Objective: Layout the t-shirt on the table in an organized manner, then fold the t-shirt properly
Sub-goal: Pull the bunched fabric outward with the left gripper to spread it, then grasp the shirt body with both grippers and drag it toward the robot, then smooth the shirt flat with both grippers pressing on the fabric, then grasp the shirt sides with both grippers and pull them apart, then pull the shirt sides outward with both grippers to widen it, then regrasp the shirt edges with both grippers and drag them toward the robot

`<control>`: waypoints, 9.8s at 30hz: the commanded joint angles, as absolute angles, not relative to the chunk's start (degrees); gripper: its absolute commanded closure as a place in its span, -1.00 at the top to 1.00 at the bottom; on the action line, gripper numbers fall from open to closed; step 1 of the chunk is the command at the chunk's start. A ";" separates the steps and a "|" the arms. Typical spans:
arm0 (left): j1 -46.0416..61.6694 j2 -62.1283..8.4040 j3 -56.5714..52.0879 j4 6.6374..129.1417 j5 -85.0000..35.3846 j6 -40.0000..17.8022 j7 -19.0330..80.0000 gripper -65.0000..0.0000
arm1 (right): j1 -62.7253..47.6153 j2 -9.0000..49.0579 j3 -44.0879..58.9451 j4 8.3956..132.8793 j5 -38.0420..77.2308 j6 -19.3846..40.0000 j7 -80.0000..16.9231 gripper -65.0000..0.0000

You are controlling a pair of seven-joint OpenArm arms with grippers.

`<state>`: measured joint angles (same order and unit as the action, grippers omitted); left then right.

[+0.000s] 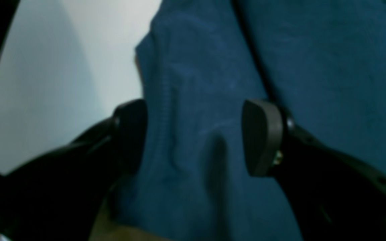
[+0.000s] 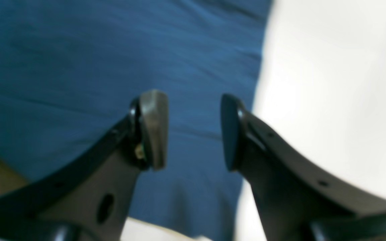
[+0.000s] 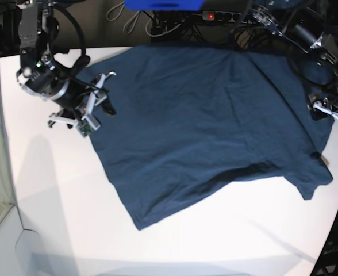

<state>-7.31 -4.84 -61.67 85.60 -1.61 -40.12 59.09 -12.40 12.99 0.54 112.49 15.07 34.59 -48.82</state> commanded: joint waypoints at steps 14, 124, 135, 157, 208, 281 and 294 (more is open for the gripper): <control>-8.48 -6.64 -61.32 69.49 -2.42 -40.00 49.98 0.32 | -9.71 13.23 -7.69 95.16 15.43 34.95 -45.14 -0.30; -25.89 -10.07 -27.21 60.00 -16.31 -38.20 44.79 0.33 | -4.62 3.65 -9.01 110.81 3.47 34.95 -55.25 -0.99; -36.18 -9.89 -14.73 29.32 -10.86 -37.85 23.52 0.33 | -14.81 2.51 -15.08 108.88 3.30 34.95 -54.73 -0.99; -7.43 -21.32 -22.46 47.96 -20.70 -38.64 34.77 0.33 | 11.21 18.33 -0.22 70.73 3.21 34.95 -44.62 -0.99; -4.18 -14.90 -39.87 57.36 -4.97 -38.55 42.07 0.33 | -5.76 7.60 -3.30 84.09 3.30 34.86 -46.11 -0.99; 5.93 -13.49 -50.07 89.71 -19.91 -39.52 55.43 0.33 | 17.45 17.63 -2.51 65.98 3.38 29.67 -27.56 -0.99; -17.19 -8.84 -40.66 82.51 -14.46 -39.69 59.12 0.33 | 10.15 17.71 -2.42 89.63 3.30 29.67 -36.53 -0.99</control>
<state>-16.51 -7.94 -40.49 81.60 -13.21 -39.70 60.05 8.82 16.86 -2.79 88.68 3.01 29.98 -37.76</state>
